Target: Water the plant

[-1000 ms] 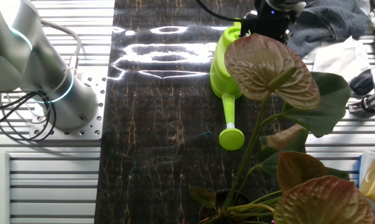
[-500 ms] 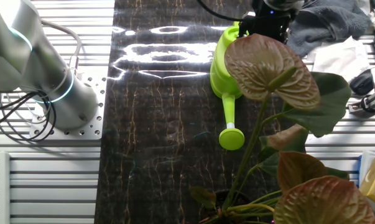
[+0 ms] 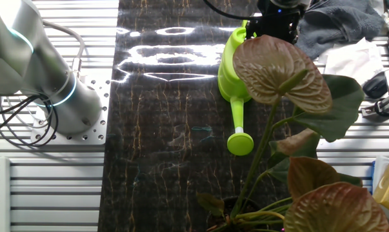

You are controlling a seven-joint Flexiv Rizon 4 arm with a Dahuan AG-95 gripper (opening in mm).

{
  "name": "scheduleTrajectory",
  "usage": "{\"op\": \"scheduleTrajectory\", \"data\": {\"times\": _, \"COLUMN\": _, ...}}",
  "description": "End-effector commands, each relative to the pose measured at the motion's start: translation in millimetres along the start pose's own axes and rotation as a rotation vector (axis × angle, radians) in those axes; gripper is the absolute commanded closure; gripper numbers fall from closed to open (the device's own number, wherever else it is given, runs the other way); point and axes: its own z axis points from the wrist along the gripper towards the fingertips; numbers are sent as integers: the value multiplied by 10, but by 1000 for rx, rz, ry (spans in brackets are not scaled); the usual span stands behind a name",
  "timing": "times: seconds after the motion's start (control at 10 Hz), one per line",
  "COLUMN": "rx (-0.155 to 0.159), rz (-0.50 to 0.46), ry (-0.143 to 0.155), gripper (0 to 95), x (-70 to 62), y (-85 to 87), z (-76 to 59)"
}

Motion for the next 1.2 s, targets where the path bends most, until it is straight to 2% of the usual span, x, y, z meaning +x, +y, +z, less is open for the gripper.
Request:
{"op": "scheduleTrajectory", "data": {"times": 0.1, "rx": 0, "rz": -2, "ry": 1, "gripper": 570, "x": -4, "y": -1, "z": -3}}
{"op": "scheduleTrajectory", "data": {"times": 0.8, "rx": -6, "rz": -21, "ry": -3, "gripper": 570, "x": 3, "y": 12, "z": 21}}
{"op": "scheduleTrajectory", "data": {"times": 1.0, "rx": -9, "rz": -19, "ry": -12, "gripper": 570, "x": 3, "y": 12, "z": 22}}
{"op": "scheduleTrajectory", "data": {"times": 1.2, "rx": 5, "rz": 14, "ry": -25, "gripper": 570, "x": 5, "y": 12, "z": 23}}
